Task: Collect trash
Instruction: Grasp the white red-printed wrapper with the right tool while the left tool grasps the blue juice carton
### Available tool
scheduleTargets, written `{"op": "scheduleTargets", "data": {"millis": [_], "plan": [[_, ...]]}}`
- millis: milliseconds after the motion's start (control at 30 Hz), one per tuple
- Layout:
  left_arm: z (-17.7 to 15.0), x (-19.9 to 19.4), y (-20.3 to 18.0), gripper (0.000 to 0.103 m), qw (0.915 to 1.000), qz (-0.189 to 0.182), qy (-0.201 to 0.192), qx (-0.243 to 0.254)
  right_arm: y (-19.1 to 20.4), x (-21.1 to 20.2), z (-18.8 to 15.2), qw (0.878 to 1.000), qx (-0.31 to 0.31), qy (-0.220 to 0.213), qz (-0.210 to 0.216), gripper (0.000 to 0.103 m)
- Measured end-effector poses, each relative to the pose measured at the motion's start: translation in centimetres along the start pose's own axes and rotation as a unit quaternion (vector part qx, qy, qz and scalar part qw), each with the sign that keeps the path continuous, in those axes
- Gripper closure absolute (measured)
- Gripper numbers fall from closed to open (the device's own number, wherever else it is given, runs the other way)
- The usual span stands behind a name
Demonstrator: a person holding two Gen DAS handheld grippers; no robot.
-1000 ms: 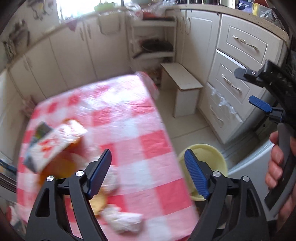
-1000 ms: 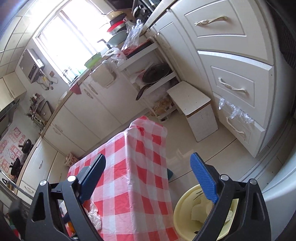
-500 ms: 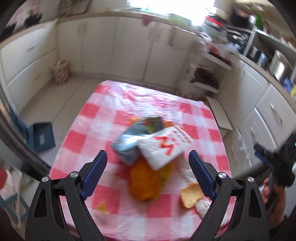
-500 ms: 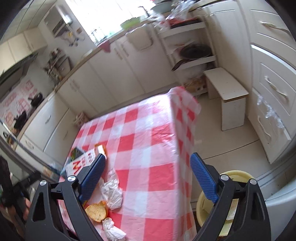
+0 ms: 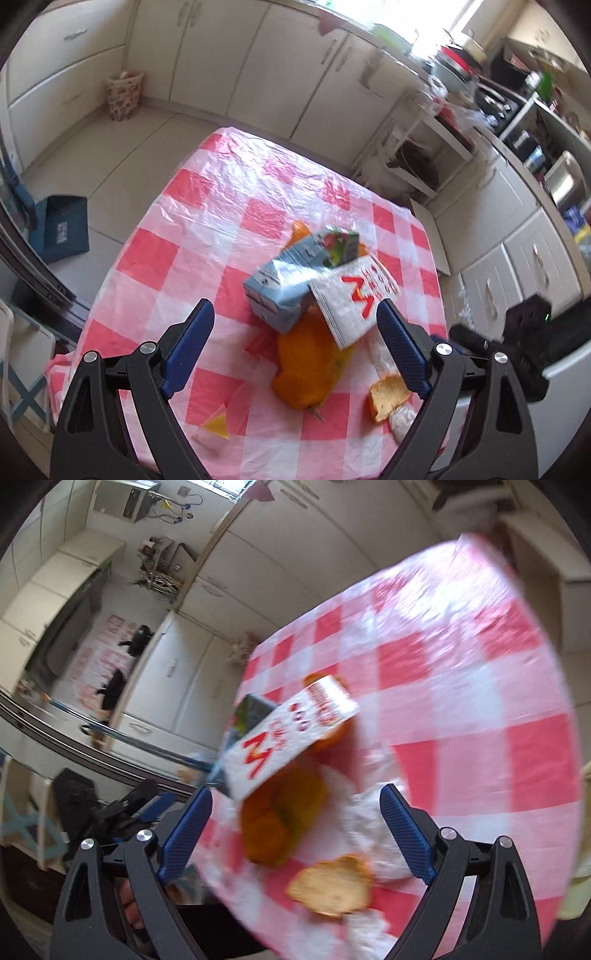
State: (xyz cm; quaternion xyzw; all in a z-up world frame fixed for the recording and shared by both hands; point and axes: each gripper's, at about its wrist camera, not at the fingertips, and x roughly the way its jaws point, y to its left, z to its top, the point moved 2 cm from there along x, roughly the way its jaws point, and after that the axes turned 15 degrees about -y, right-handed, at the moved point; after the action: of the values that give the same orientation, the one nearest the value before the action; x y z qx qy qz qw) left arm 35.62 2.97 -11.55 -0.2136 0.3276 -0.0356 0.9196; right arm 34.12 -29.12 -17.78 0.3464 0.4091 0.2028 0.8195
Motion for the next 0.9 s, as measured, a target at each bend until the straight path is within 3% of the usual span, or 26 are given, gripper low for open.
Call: {"op": "scheduleTargets", "data": {"millis": [200, 367, 467, 533, 567, 633, 800, 900], "plan": [[0.8, 1.1, 2.3, 0.017, 0.9994, 0.019, 0.006, -0.028, -0.3, 4.6, -1.3, 0.994, 0.093, 0.037, 0.05, 0.016], [0.8, 1.6, 3.3, 0.017, 0.9988, 0.018, 0.015, -0.043, -0.3, 7.1, -2.0, 0.984, 0.154, 0.046, 0.082, 0.027], [1.0, 1.8, 3.9, 0.017, 0.9989, 0.02, 0.018, -0.039, -0.9, 7.5, -1.9, 0.979, 0.182, 0.036, 0.087, 0.044], [1.1, 2.2, 4.1, 0.017, 0.999, 0.025, 0.019, -0.032, -1.3, 7.7, -1.7, 0.976, 0.195, 0.028, 0.093, 0.066], [1.2, 2.3, 4.0, 0.017, 0.9991, 0.03, 0.02, -0.024, -1.4, 7.8, -1.6, 0.976, 0.196, 0.025, 0.096, 0.072], [1.4, 2.8, 3.9, 0.017, 0.9987, 0.049, 0.017, 0.0, -1.5, 7.2, -1.0, 0.977, 0.189, 0.012, 0.102, 0.094], [1.2, 5.0, 2.3, 0.017, 0.9963, 0.047, 0.035, 0.063, -0.1, 4.5, 1.5, 0.983, 0.136, -0.037, 0.12, 0.098], [0.3, 6.4, 0.2, 0.017, 0.9895, 0.051, 0.045, 0.127, 1.1, 2.1, 3.2, 0.989, 0.073, -0.074, 0.104, 0.098]]}}
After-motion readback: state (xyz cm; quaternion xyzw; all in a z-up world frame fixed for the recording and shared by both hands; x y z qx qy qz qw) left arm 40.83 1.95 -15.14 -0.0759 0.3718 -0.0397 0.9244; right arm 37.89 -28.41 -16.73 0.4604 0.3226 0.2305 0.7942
